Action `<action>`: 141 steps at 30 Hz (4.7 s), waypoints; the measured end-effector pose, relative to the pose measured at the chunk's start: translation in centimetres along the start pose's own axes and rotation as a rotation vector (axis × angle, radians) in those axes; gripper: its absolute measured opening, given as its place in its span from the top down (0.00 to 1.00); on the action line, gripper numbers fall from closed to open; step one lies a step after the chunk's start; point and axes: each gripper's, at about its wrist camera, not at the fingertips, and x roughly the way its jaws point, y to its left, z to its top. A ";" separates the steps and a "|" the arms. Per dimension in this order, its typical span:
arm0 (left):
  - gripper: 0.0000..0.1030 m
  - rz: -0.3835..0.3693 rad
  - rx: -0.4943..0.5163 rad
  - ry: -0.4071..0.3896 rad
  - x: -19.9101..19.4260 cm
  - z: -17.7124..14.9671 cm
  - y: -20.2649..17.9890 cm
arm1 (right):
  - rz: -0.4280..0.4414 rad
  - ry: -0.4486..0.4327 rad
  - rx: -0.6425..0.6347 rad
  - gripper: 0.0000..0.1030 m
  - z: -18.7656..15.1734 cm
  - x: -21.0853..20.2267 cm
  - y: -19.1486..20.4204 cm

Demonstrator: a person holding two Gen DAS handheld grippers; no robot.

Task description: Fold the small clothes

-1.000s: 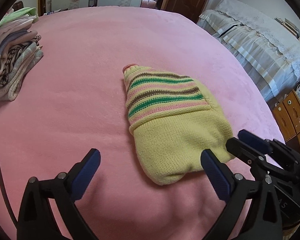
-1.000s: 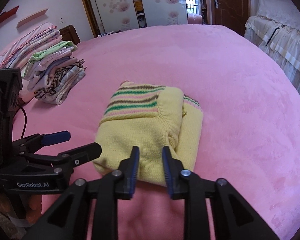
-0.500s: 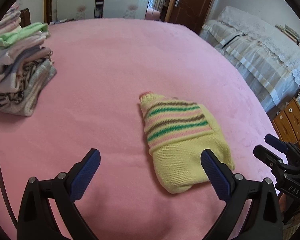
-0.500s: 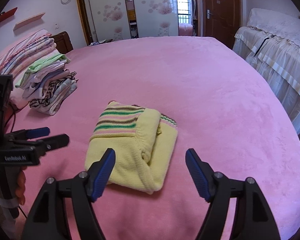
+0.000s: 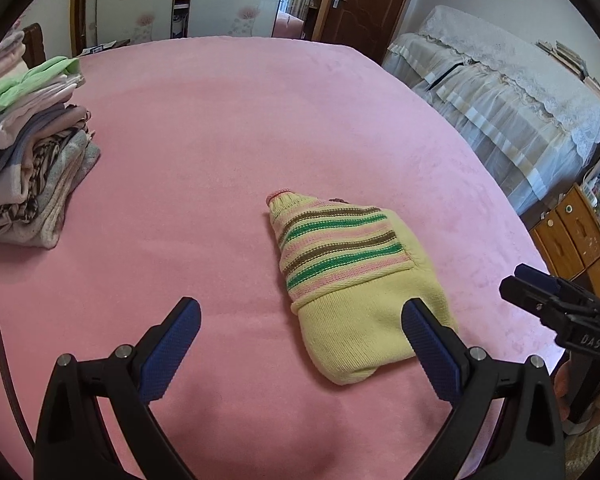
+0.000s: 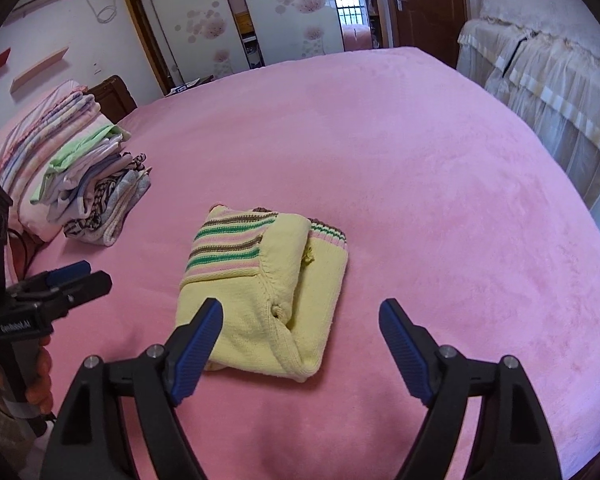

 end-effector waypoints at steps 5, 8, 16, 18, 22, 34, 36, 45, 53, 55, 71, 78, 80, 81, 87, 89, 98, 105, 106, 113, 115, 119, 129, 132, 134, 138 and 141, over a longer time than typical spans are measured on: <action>0.03 -0.047 -0.013 0.095 3.5 0.9 0.2 | 0.065 0.065 0.061 0.12 0.6 2.5 -0.9; 0.03 -0.069 -0.031 0.152 6.0 1.0 0.6 | 0.094 0.122 0.088 0.12 0.5 4.9 -1.2; 0.04 -0.177 -0.124 0.239 11.3 0.1 1.4 | 0.166 0.237 0.124 0.12 -0.6 11.0 -1.7; 0.04 -0.215 -0.148 0.245 12.2 -0.3 1.4 | 0.212 0.257 0.154 0.12 -0.9 12.1 -2.2; 0.05 -0.294 -0.213 0.258 14.2 -1.6 1.8 | 0.324 0.271 0.241 0.12 -1.3 13.9 -3.8; 0.34 -0.279 -0.174 0.227 15.3 -2.8 0.3 | 0.361 0.236 0.211 0.37 -1.6 15.0 -3.7; 0.40 -0.207 -0.072 0.229 14.6 -2.3 -1.4 | 0.322 0.227 0.159 0.45 -1.4 14.4 -3.0; 0.44 -0.130 0.114 0.235 9.1 -1.2 -3.3 | 0.257 0.177 0.033 0.53 -1.0 10.0 1.0; 0.44 -0.061 0.141 0.130 -2.5 2.4 1.1 | 0.306 0.089 -0.050 0.53 1.6 4.2 10.2; 0.44 -0.020 0.142 0.096 -6.2 4.4 3.4 | 0.339 0.061 -0.064 0.53 3.3 2.9 13.6; 0.41 0.197 0.039 0.005 -20.4 25.1 34.3 | 0.608 -0.005 -0.017 0.54 24.1 11.1 44.2; 0.38 0.147 -0.011 0.048 -11.2 24.9 41.7 | 0.576 0.074 0.101 0.54 24.5 20.9 46.5; 0.34 0.121 -0.036 0.067 -8.2 23.9 43.4 | 0.539 0.111 0.106 0.53 24.1 23.1 46.4; 0.27 0.109 -0.053 0.061 -7.2 23.3 43.7 | 0.521 0.123 0.106 0.52 23.7 23.9 46.3; 0.02 0.084 -0.147 -0.059 -6.8 21.3 46.7 | 0.515 0.105 0.050 0.41 23.4 24.7 47.1; 0.02 0.147 -0.119 -0.090 -7.6 21.1 46.5 | 0.517 0.125 0.018 0.39 23.8 24.3 47.5; 0.03 0.296 -0.065 -0.254 -16.7 19.3 39.2 | 0.409 0.040 -0.137 0.35 22.2 14.1 45.6; 0.03 0.270 -0.002 -0.279 -22.5 12.3 28.3 | 0.270 -0.024 -0.208 0.35 17.5 2.6 40.8; 0.03 0.259 0.004 -0.280 -23.2 11.2 26.7 | 0.252 -0.036 -0.212 0.35 16.5 0.7 39.9; 0.01 0.238 0.015 -0.307 -27.9 5.2 17.6 | 0.134 -0.126 -0.226 0.35 10.4 -8.6 35.2; 0.01 0.234 0.011 -0.326 -29.2 3.5 15.0 | 0.087 -0.148 -0.224 0.34 8.7 -10.5 33.9; 0.01 0.217 -0.003 -0.395 -31.5 -0.7 10.2 | 0.030 -0.169 -0.217 0.32 5.5 -13.5 31.7; 0.00 0.264 -0.114 -0.324 -29.6 -9.4 2.4 | -0.119 -0.227 -0.124 0.24 -1.5 -18.0 25.6; 0.00 0.233 -0.144 -0.258 -28.5 -10.8 1.1 | -0.152 -0.232 -0.106 0.21 -2.9 -18.4 24.0; 0.00 0.238 -0.151 -0.243 -28.2 -11.6 0.3 | -0.149 -0.218 -0.085 0.21 -3.5 -18.5 23.1; 0.00 0.255 -0.116 -0.232 -27.5 -12.5 -1.3 | -0.169 -0.202 -0.084 0.21 -4.6 -18.4 21.8; 0.00 0.289 -0.083 -0.242 -27.3 -12.5 -2.4 | -0.186 -0.195 -0.104 0.21 -4.9 -18.0 21.7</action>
